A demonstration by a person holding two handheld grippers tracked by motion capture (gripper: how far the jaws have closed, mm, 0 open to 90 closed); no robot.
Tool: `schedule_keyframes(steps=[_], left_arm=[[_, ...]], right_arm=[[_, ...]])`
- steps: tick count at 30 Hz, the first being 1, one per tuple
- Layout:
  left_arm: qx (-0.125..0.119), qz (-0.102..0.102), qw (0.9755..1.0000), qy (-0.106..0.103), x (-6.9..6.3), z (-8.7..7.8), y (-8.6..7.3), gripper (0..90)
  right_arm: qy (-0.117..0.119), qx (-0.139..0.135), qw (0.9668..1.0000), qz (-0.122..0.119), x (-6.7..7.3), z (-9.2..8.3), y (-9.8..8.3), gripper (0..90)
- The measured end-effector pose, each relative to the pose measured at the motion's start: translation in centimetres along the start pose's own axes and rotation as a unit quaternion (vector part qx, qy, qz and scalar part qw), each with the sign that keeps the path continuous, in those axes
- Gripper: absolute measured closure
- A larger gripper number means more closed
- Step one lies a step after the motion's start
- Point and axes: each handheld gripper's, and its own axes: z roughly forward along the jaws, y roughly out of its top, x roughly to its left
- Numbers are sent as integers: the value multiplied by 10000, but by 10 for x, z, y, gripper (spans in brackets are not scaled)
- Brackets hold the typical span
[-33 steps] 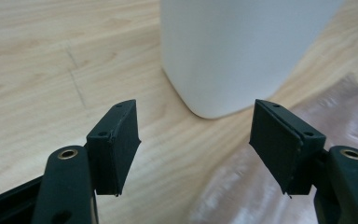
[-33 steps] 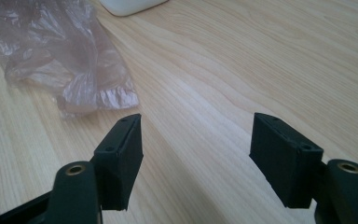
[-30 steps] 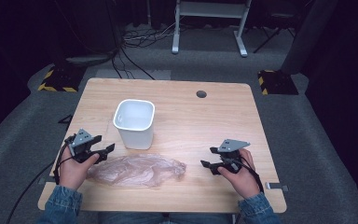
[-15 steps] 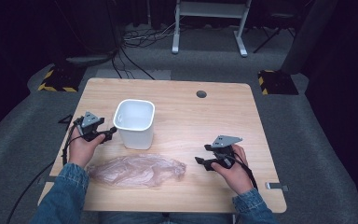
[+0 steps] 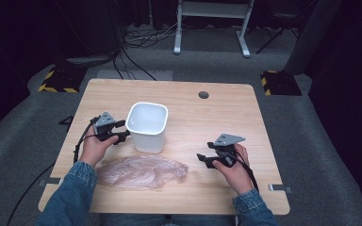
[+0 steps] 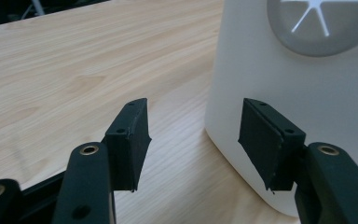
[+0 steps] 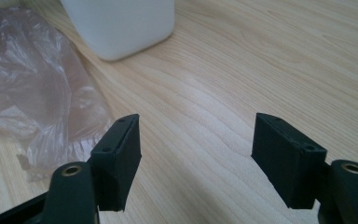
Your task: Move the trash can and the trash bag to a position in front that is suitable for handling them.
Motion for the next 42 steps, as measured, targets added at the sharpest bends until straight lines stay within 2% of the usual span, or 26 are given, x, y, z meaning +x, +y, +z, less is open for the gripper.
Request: schedule_keyframes(steps=[2, 4, 7, 12, 15, 16, 18, 19, 20, 22, 24, 25, 26, 27, 29, 32, 34, 35, 37, 38, 40, 42], left_arm=[[19, 64, 10000, -34, -9, 5, 4, 407], [31, 34, 10000, -84, -18, 11, 6, 405], [10, 110, 9995, -298, -33, 19, 9, 391], [-30, 250, 9984, -504, -58, 30, 15, 387], [-27, 303, 9979, -569, -65, 34, 17, 387], [-16, 258, 9978, -615, -69, 36, 17, 385], [86, 247, 9979, -598, -75, 42, 19, 383], [238, 202, 9984, -466, -79, 47, 19, 384], [288, 197, 9984, -440, -80, 49, 20, 381], [321, 188, 9986, -378, -81, 52, 21, 382], [378, 169, 9984, -378, -84, 52, 22, 408], [423, 194, 9981, -392, -86, 52, 22, 449], [470, 242, 9978, -399, -88, 51, 22, 488], [534, 292, 9973, -403, -90, 50, 23, 487], [707, 384, 9957, -454, -96, 47, 24, 495], [901, 638, 9927, -476, -109, 40, 25, 508], [1022, 820, 9900, -519, -115, 35, 25, 496], [1038, 840, 9894, -568, -118, 33, 24, 490], [982, 753, 9904, -621, -120, 30, 21, 472], [989, 687, 9905, -669, -121, 29, 20, 440], [924, 682, 9918, -555, -121, 23, 20, 371], [820, 725, 9929, -462, -122, 15, 23, 352]], right_arm=[[-12, -52, 9999, 86, -2, 2, 1, 330], [-61, -109, 9997, 215, -4, 3, 3, 333], [-330, -118, 9989, 296, -5, 6, 7, 336], [-427, -262, 9983, 294, -4, 12, 14, 343], [-434, -292, 9980, 358, -6, 14, 15, 343], [-443, -294, 9978, 395, -7, 15, 14, 343], [-464, -315, 9972, 487, -10, 17, 14, 355], [-530, -313, 9964, 584, -14, 19, 13, 358], [-547, -345, 9935, 938, -21, 24, 10, 348], [-568, -365, 9924, 1031, -25, 27, 9, 357], [-613, -298, 9929, 980, -25, 30, 9, 406], [-589, -225, 9940, 894, -23, 30, 9, 447], [-621, -174, 9948, 793, -21, 30, 9, 449], [-683, -119, 9952, 692, -19, 29, 9, 449], [-763, -43, 9953, 591, -15, 26, 9, 449], [-922, 75, 9948, 434, -8, 21, 9, 449], [-953, 147, 9948, 337, -4, 16, 8, 452], [-941, 160, 9950, 299, -2, 13, 7, 452], [-891, 96, 9956, 286, 1, 8, 2, 439], [-876, 85, 9957, 295, 1, 6, 0, 404], [-805, 89, 9961, 349, 1, 3, -4, 353], [-782, 39, 9963, 350, 2, -2, -7, 353]])
